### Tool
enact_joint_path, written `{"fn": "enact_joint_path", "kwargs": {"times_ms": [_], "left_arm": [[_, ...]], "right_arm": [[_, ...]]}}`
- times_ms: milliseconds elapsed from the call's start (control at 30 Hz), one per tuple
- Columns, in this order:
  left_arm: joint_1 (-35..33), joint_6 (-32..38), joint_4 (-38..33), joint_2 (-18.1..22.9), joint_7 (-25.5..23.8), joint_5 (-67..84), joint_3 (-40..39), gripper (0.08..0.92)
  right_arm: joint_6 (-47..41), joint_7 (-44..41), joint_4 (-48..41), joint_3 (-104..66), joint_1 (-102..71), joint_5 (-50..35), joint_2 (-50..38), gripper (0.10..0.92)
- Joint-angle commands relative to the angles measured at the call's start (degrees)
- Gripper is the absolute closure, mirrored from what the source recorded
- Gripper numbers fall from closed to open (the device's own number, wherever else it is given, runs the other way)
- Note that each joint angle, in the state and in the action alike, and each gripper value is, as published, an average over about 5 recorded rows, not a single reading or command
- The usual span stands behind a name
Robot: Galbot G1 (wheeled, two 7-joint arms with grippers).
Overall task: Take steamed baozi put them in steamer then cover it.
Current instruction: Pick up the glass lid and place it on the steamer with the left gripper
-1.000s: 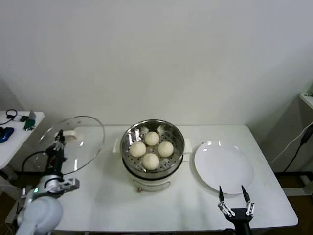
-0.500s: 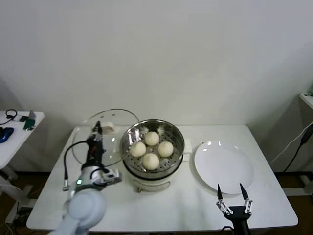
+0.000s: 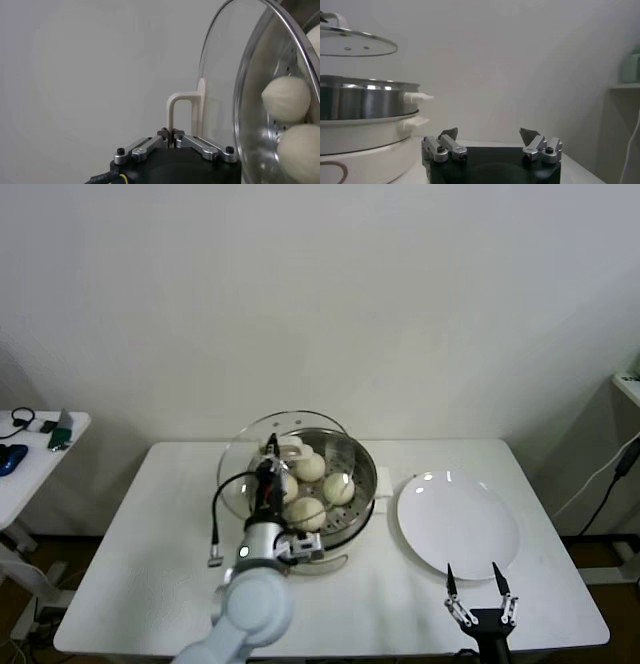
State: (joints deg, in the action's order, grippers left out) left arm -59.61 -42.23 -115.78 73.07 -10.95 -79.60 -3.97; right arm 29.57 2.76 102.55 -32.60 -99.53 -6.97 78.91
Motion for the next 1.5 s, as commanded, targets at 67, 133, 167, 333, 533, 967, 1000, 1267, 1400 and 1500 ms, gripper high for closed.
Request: {"fn": "enact_joint_path", "kwargs": {"times_ms": [67,133,167,333,533,967,1000,1267,1400,1500], "left_arm": [[5.3,-2.5,7.8,4.6,-0.9,-4.1,-6.0,0.867],[5.5,-2.4,8.7,4.7,-0.9,-4.5,-6.1,0.867],[5.5,-2.4,9.0,4.6,-0.9,-4.7,-6.1,0.867],[4.4,-2.0,10.3,4.7,-0.7,-6.0,-6.0,0.867],[4.1,-1.9,11.2,5.1,-0.7,-6.6,-5.9,0.867],[3.6,-1.8,12.5,5.4,-0.2,-6.5,-5.9,0.867],[3.7,-1.8,12.7,5.4,-0.1,-6.4,-5.8,0.867],[3.9,-1.7,13.6,5.5,0.7,-6.0,-5.5,0.867],[3.8,-1.7,13.8,5.7,0.9,-5.8,-5.4,0.867],[3.7,-1.7,14.0,5.8,1.2,-5.4,-5.4,0.867]], "right_arm": [[0.5,0.1,-0.5,-0.3,0.0,0.0,0.1,0.203],[0.6,0.1,-0.5,-0.4,-0.1,-0.1,0.3,0.203],[0.7,0.1,-0.6,-0.4,-0.1,-0.1,0.4,0.203],[1.0,0.1,-0.8,-0.5,-0.1,0.0,0.8,0.203],[1.2,0.1,-1.1,-0.6,-0.2,-0.1,0.9,0.203],[1.7,0.1,-2.1,-0.6,0.1,-0.2,1.0,0.203],[1.8,0.1,-2.1,-0.6,0.2,-0.2,1.0,0.203],[1.8,0.0,-1.8,-0.6,0.2,0.0,1.1,0.203],[1.8,0.0,-1.8,-0.7,0.2,0.0,1.1,0.203],[1.8,0.0,-1.8,-0.7,0.2,0.1,1.2,0.203]]}}
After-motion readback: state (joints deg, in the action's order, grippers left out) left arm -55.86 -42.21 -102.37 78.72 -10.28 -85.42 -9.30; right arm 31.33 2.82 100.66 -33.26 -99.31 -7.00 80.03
